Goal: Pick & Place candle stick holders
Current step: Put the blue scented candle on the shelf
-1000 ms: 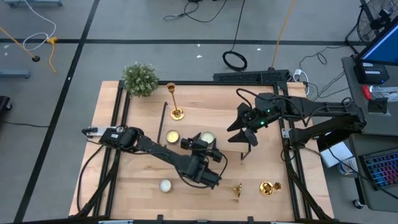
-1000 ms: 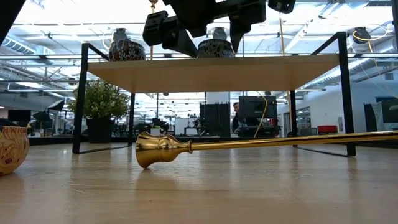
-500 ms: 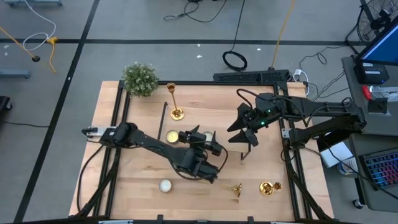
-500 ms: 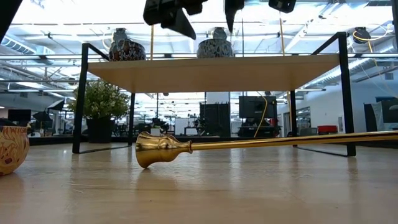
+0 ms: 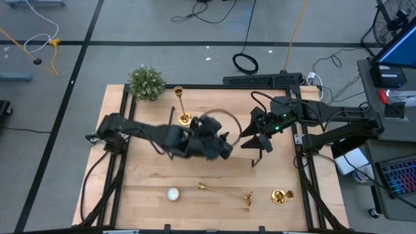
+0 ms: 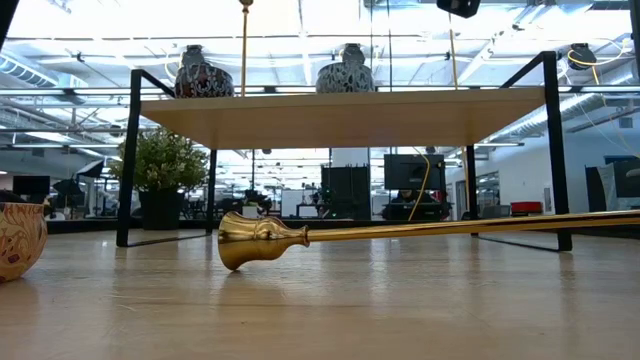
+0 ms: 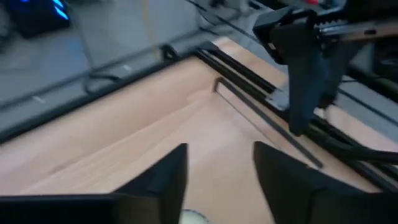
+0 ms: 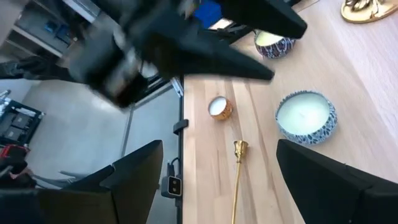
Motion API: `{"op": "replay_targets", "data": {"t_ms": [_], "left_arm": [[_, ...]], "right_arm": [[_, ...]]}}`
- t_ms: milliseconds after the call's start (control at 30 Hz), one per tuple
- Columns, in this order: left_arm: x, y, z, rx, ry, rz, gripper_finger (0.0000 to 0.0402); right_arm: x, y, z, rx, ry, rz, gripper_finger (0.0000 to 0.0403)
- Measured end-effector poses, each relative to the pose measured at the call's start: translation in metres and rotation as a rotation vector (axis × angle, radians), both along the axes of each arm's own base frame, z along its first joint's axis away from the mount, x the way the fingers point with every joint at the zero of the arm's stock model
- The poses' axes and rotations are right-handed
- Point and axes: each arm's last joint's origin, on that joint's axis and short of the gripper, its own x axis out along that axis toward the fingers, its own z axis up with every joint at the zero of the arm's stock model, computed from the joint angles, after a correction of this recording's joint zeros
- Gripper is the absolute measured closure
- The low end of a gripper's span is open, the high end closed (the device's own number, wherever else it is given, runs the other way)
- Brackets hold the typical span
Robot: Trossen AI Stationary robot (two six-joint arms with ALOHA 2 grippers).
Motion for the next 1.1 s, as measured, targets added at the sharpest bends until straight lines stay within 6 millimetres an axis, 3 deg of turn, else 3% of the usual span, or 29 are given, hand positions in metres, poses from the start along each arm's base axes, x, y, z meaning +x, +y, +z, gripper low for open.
{"op": "replay_targets", "data": {"t_ms": [200, 267, 467, 733, 1100], "left_arm": [[-0.004, 0.030, 0.012, -0.156, 0.031, -0.146, 0.0368], [-0.003, 0.034, 0.011, -0.194, 0.052, -0.212, 0.0392], [-0.004, 0.040, 0.007, -0.207, 0.130, -0.329, 0.0398], [-0.010, 0.029, 0.001, -0.144, 0.272, -0.498, 0.0399], [-0.008, 0.049, 0.000, -0.148, 0.303, -0.568, 0.0401]], "right_arm": [[-0.008, 0.000, 0.006, 0.034, -0.013, -0.018, 0.0094], [-0.010, 0.000, 0.007, 0.045, -0.012, -0.026, 0.0094], [-0.009, -0.001, 0.012, 0.071, -0.050, -0.101, 0.0094], [-0.006, 0.004, 0.015, 0.045, -0.096, -0.235, 0.0094], [0.002, 0.014, 0.010, 0.038, -0.071, -0.364, 0.0094]]}}
